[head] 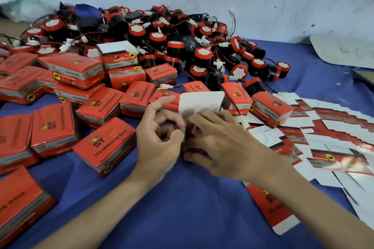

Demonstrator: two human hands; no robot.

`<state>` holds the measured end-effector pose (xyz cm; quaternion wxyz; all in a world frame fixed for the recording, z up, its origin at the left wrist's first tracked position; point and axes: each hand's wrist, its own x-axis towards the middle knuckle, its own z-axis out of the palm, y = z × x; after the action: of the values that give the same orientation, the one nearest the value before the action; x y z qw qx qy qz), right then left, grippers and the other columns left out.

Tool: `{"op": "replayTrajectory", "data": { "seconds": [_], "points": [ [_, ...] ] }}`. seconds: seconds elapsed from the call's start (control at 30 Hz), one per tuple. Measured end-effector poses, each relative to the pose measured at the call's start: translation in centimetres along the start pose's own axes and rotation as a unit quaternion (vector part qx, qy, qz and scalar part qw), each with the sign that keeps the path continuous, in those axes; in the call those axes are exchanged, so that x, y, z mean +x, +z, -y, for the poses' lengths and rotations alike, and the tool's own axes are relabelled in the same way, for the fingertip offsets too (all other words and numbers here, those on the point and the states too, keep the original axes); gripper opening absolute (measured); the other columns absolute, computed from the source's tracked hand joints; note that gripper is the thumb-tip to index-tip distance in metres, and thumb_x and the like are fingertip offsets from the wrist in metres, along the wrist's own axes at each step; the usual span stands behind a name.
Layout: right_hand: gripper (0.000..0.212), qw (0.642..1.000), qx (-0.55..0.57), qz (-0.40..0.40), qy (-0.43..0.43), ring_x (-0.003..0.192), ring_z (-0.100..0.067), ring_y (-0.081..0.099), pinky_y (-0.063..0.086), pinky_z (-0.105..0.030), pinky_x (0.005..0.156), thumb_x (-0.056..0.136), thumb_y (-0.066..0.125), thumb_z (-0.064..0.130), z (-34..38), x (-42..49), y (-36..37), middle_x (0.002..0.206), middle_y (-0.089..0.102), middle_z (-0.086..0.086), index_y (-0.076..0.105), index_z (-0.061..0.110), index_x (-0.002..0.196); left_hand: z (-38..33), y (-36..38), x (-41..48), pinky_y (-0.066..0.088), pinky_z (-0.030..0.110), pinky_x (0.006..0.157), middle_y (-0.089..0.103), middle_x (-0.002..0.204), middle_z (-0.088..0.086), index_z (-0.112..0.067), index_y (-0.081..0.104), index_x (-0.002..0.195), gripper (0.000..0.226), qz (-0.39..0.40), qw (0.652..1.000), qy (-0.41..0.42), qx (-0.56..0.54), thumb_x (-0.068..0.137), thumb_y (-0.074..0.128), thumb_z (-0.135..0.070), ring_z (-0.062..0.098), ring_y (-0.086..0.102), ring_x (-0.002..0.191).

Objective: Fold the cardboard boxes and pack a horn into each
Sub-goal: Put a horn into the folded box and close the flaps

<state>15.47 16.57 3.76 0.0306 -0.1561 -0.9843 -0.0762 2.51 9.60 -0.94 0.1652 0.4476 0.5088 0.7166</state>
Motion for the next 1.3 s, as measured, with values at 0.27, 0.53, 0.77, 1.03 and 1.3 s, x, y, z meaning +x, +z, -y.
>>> {"op": "replayTrajectory", "data": {
  "seconds": [0.27, 0.53, 0.77, 1.03, 1.3],
  "points": [
    [0.018, 0.996, 0.055, -0.069, 0.005, 0.1, -0.022, 0.056, 0.031, -0.03, 0.086, 0.088, 0.058, 0.021, -0.4, -0.1, 0.3, 0.106, 0.058, -0.003, 0.073, 0.02, 0.099, 0.3, 0.2, 0.3, 0.049, 0.021, 0.084, 0.057, 0.119, -0.015, -0.043, 0.048, 0.12, 0.042, 0.056, 0.995, -0.069, 0.048, 0.082, 0.062, -0.036, 0.003, 0.058, 0.1],
    [0.03, 0.985, 0.101, -0.138, 0.018, 0.106, -0.019, 0.04, 0.033, -0.044, 0.092, 0.085, 0.046, 0.042, -0.9, -0.7, 1.4, 0.109, 0.055, 0.002, 0.073, 0.03, 0.082, 0.0, 0.1, 0.7, 0.05, 0.016, 0.076, 0.068, 0.105, -0.014, -0.032, 0.058, 0.115, 0.032, 0.103, 0.99, -0.096, 0.002, 0.084, 0.068, -0.03, 0.003, 0.063, 0.098],
    [0.018, 0.857, 0.343, -0.367, 0.117, 0.103, -0.02, 0.057, 0.048, -0.036, 0.085, 0.086, 0.054, 0.007, -3.5, -2.5, 2.5, 0.106, 0.06, -0.007, 0.068, 0.002, 0.095, 0.1, 0.2, 1.1, 0.053, 0.018, 0.077, 0.069, 0.102, -0.013, -0.027, 0.061, 0.107, 0.043, 0.103, 0.983, -0.154, -0.01, 0.068, 0.068, -0.043, 0.004, 0.064, 0.095],
    [0.021, 0.801, 0.54, -0.204, 0.161, 0.097, -0.01, 0.067, 0.052, -0.024, 0.08, 0.091, 0.049, 0.028, -3.1, -2.1, 2.9, 0.094, 0.074, 0.004, 0.051, 0.02, 0.11, 0.7, 0.9, 1.2, 0.056, 0.023, 0.082, 0.07, 0.1, -0.017, -0.037, 0.062, 0.097, 0.037, 0.117, 0.975, -0.186, 0.032, 0.086, 0.068, -0.003, 0.001, 0.065, 0.094],
    [0.02, 0.73, 0.609, -0.271, 0.15, 0.096, 0.002, 0.065, 0.044, -0.007, 0.078, 0.09, 0.055, 0.028, -3.3, -1.6, 3.0, 0.095, 0.073, 0.011, 0.065, 0.023, 0.107, 0.5, 0.7, 1.2, 0.056, 0.029, 0.078, 0.07, 0.095, -0.015, -0.026, 0.067, 0.091, 0.017, 0.11, 0.98, -0.146, 0.081, 0.087, 0.068, -0.009, 0.002, 0.065, 0.089]
  ]
}}
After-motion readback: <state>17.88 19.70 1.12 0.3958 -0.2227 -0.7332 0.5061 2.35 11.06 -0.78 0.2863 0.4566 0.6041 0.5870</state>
